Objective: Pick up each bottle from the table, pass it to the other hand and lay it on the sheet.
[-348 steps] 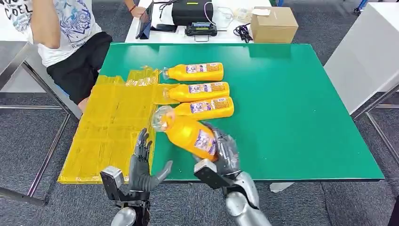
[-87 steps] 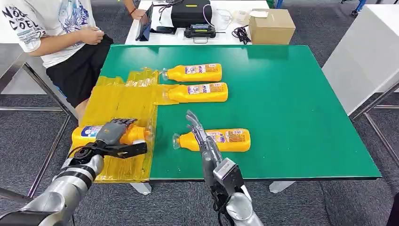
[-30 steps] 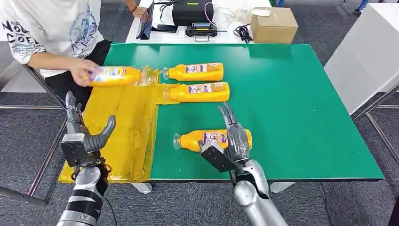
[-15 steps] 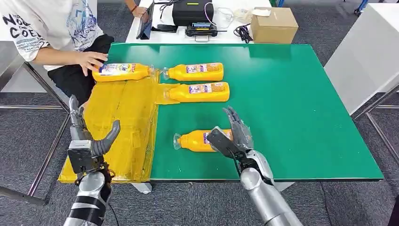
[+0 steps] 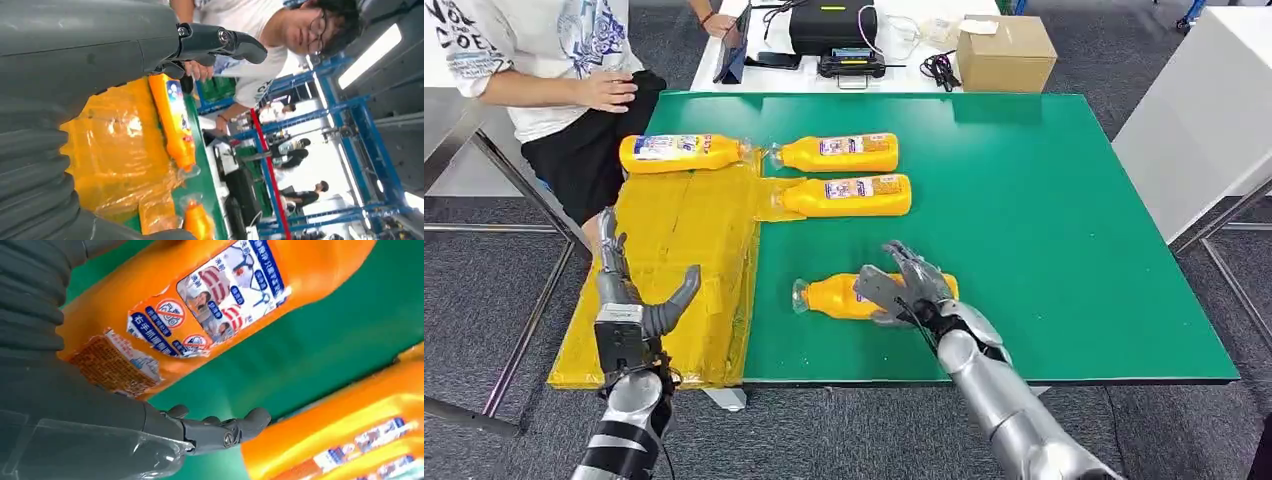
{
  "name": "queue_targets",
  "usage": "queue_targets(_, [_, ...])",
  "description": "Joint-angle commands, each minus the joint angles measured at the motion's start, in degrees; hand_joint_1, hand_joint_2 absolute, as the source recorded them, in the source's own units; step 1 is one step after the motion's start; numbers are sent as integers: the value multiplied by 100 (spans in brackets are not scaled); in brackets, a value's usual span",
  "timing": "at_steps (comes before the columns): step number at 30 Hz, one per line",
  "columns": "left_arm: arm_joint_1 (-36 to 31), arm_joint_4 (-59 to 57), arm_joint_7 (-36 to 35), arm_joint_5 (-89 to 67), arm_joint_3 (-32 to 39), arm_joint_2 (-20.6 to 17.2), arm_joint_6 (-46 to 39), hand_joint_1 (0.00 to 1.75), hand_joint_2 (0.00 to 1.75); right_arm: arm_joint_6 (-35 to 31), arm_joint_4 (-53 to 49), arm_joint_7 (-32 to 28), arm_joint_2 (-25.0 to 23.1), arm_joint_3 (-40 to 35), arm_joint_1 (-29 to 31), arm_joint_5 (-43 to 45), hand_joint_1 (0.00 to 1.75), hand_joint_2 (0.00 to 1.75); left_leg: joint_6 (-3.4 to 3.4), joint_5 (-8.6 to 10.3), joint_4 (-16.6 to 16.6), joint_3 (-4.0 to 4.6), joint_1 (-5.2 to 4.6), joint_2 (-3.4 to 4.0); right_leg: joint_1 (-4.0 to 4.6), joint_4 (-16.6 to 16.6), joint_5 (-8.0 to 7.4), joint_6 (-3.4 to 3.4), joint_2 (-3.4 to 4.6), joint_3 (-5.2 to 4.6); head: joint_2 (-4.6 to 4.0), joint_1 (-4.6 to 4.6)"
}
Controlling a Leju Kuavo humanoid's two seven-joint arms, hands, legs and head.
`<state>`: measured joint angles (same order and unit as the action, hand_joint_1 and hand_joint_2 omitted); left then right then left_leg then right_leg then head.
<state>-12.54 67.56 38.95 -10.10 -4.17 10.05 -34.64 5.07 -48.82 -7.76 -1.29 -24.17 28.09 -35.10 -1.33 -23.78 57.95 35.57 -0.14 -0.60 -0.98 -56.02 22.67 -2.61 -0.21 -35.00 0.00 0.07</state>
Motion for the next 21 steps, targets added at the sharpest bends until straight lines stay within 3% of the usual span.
queue_targets(1, [-393, -749, 105, 81, -126, 13, 98, 0, 175, 533, 1092, -53, 392, -871, 809, -2, 0, 175, 5, -2, -2, -16, 5, -4, 5, 7, 2, 6, -7, 20, 0, 0])
queue_targets(7, [-532, -976, 105, 149, -168, 110, 175, 0, 175, 1197, 1289, 8, 405, -1455, 1214, 100, 0, 175, 2, 1, 1, -10, 0, -3, 1, 1, -1, 1, -5, 12, 0, 2])
queue_targets(14, [-531, -979, 105, 157, -170, 112, 169, 0, 175, 1210, 1312, 6, 408, -1512, 1232, 108, 0, 175, 7, -7, 3, -25, 4, -1, 5, 0, 7, 6, -4, 27, 0, 0])
queue_targets(21, [-528, -976, 105, 327, -120, 169, 213, 0, 175, 1319, 1572, 332, 551, -2340, 1487, 83, 0, 175, 5, -5, 4, -21, 5, -1, 7, 2, 3, 4, -4, 25, 0, 0])
